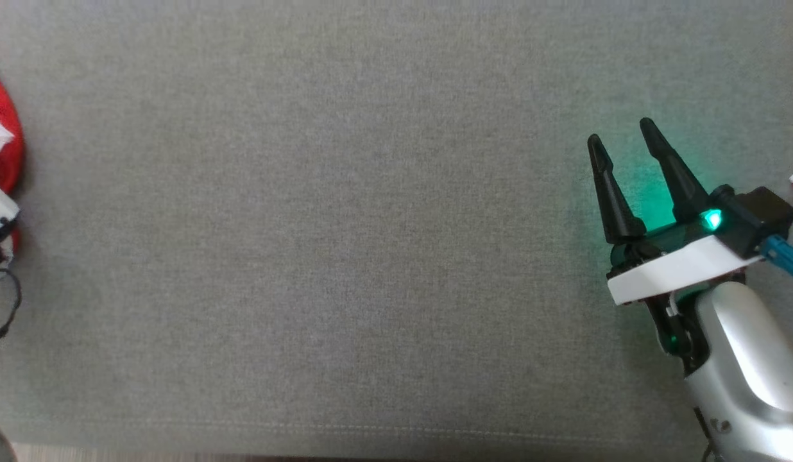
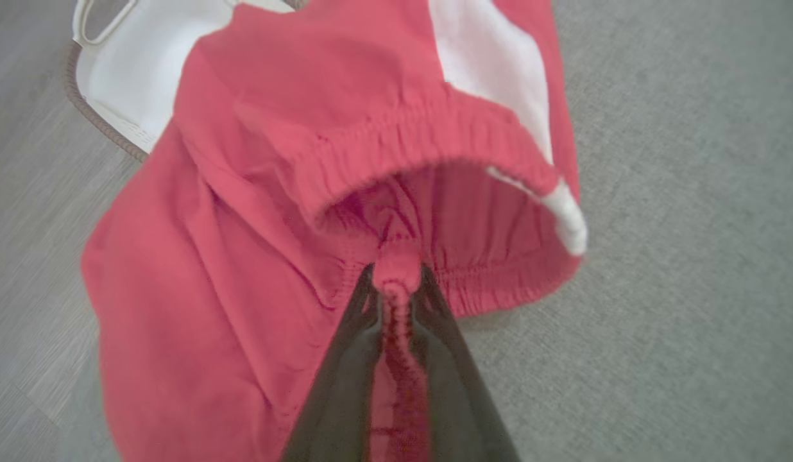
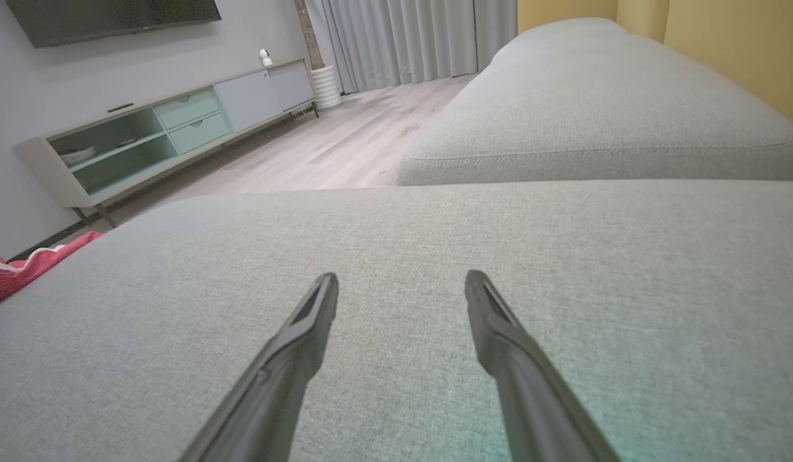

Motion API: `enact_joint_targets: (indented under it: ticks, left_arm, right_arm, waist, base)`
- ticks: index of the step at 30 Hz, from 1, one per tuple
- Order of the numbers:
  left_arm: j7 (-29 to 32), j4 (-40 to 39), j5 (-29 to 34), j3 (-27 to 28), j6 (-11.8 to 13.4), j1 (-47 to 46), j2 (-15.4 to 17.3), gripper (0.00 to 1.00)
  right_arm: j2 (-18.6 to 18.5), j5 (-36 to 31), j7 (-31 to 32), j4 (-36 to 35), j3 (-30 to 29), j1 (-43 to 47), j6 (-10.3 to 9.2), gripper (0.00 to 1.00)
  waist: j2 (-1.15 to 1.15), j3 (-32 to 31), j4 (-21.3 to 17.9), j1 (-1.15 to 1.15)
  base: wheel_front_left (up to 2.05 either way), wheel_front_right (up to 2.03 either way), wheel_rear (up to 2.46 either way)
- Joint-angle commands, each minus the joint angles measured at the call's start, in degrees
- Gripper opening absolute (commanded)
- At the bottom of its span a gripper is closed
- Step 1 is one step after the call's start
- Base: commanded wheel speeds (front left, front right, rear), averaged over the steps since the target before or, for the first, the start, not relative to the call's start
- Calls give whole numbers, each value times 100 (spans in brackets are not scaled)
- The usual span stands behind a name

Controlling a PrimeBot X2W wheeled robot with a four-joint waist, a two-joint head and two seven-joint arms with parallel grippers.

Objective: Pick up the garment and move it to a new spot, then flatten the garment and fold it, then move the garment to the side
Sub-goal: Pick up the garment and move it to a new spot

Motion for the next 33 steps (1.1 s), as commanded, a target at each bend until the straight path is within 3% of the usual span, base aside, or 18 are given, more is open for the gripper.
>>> enact_joint_targets:
  ticks: [1,6,11,16,23,32,33]
  left_arm:
    - [-115,-83,41,26,-43,11,306,0]
    - [-475,-243,230,-202,-217,-122,456,0]
    - [-675,-479,395,-490,-612,-266,618,0]
    - [-720,-841,443,-759,-900,-320,536,0]
    - [-428,-1955,258,-1241,-1095,-293,184,0]
    - [228,-4078,-411,-1816,-1120,85,-390,0]
    - [370,-4582,-661,-1876,-1121,238,-589,0]
  right_arm:
    - [-9,72,-82,-107,126,17,-4,100]
    - [70,155,-171,92,215,109,-4,100]
    - [190,252,-246,315,269,312,-4,100]
    - [245,307,-284,414,207,512,-4,100]
    - [282,314,-304,392,104,667,-4,100]
    - [302,263,-306,313,20,722,-4,100]
    - [292,255,-299,283,-14,727,-4,100]
  waist:
    - [0,-208,17,0]
    - [0,-751,23,0]
    - [0,-1466,-61,0]
    - [0,-1961,-190,0]
    - [0,-2299,-509,0]
    - [0,-2456,-1073,0]
    - [0,-2457,-1202,0]
  base:
    - [0,0,0]
    - [0,0,0]
    - [0,0,0]
    - [0,0,0]
    - [0,0,0]
    - [0,0,0]
    - [0,0,0]
